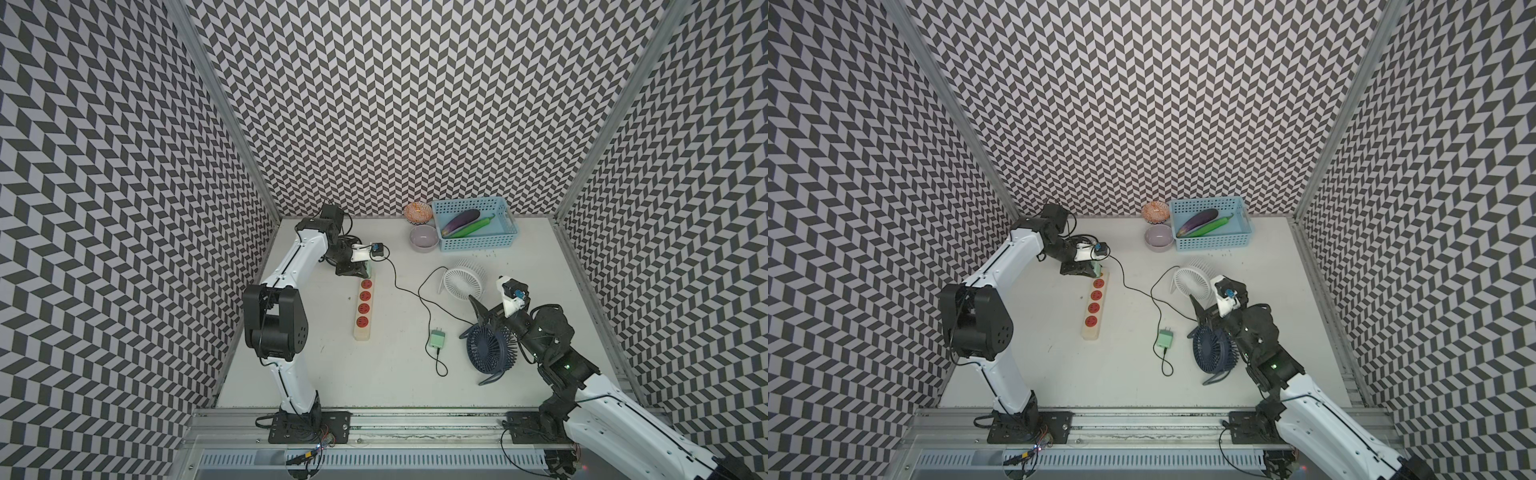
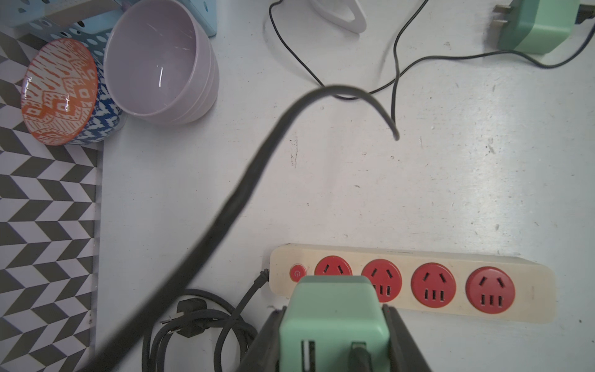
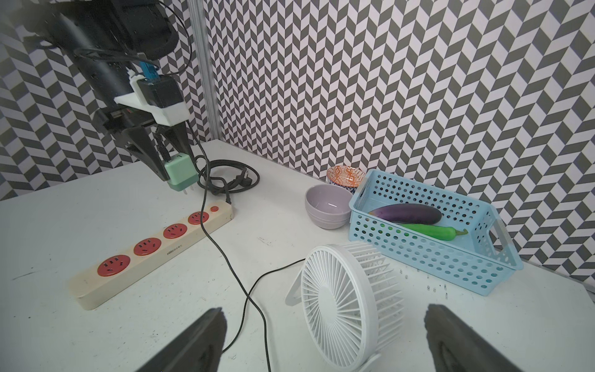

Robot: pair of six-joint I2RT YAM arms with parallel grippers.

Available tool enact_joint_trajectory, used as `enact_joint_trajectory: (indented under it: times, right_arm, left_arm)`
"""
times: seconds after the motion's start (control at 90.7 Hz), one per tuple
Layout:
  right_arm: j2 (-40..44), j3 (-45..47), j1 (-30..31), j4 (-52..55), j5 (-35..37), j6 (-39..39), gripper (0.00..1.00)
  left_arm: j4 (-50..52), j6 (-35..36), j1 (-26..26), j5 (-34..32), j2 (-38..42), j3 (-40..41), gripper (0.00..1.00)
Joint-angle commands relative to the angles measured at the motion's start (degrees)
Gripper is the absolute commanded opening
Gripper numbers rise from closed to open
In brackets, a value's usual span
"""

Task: Plug the desk fan into the power strip
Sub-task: Insert the plug into the socket.

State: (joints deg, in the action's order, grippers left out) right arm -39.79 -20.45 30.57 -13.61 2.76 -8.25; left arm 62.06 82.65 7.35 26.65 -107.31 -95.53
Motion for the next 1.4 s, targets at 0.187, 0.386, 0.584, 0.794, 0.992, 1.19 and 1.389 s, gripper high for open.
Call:
enact_joint_trajectory:
  times: [0.187, 0.386, 0.584, 0.794, 0.992, 1.19, 1.389]
  right_arm:
    - [0.3, 1.2, -0.2, -4.0, 0.2, 0.8, 1.00]
    - [0.1, 1.4, -0.2, -4.4, 0.1, 0.8, 1.00]
    - [0.1, 1.5, -0.2, -4.7, 0.1, 0.7, 1.00]
    - [0.0, 1.5, -0.2, -4.8, 0.0, 0.7, 1.00]
    - [-0.2, 1.5, -0.2, -4.7, -0.2, 0.8, 0.99]
    - [-0.2, 1.5, -0.2, -4.7, -0.2, 0.9, 0.99]
    - [-0.1, 1.5, -0.2, -4.7, -0.1, 0.9, 1.00]
  left_arm:
    - [-1.8, 3.7, -0.5, -0.3, -4.6, -1.1, 0.00]
    - [-1.6, 3.7, -1.0, -0.5, -7.2, -1.7, 0.00]
    - [-1.8, 3.7, -1.6, -1.3, -8.3, -1.7, 0.00]
    - [-2.3, 3.9, -2.4, -1.4, -8.8, -1.7, 0.00]
    - [-2.1, 4.0, -2.4, -1.1, -10.1, -3.3, 0.00]
    - [-1.7, 4.0, -2.3, -1.1, -10.9, -3.4, 0.00]
    - [-0.4, 4.3, -2.2, -1.1, -11.4, -3.4, 0.00]
